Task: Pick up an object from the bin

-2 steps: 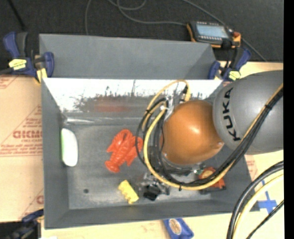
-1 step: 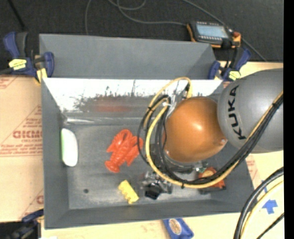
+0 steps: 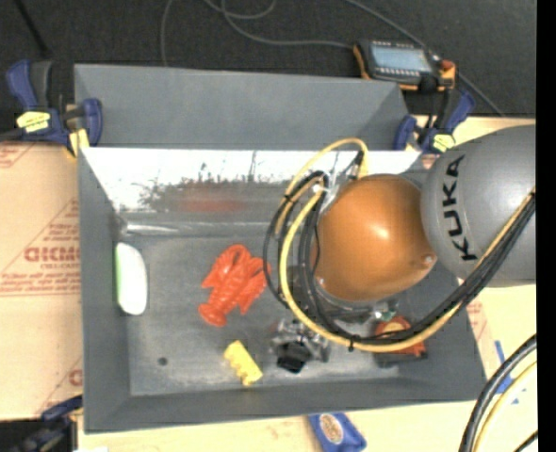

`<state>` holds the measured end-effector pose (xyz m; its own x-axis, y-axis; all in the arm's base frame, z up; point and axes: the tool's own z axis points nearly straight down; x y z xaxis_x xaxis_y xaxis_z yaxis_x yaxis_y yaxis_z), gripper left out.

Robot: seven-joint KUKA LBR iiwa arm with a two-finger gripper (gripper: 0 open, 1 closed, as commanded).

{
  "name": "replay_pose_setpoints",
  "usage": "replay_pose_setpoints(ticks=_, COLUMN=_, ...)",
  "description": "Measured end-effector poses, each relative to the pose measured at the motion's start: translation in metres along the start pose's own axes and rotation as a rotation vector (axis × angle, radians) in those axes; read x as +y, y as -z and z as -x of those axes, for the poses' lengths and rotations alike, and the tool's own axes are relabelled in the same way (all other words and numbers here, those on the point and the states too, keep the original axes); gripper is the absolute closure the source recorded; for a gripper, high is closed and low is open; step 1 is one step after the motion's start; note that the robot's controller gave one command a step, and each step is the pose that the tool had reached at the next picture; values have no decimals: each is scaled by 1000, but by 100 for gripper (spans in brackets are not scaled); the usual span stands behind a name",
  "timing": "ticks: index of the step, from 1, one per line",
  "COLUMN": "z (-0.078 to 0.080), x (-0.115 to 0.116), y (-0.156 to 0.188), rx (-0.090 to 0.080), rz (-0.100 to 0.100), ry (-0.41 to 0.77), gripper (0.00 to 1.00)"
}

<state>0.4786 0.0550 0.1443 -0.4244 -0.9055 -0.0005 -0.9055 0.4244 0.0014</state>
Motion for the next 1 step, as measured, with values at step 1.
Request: replay_pose_setpoints(ticks=1, z=0, x=-1, y=12, rx=-2, rz=-3, ry=-1, gripper=100)
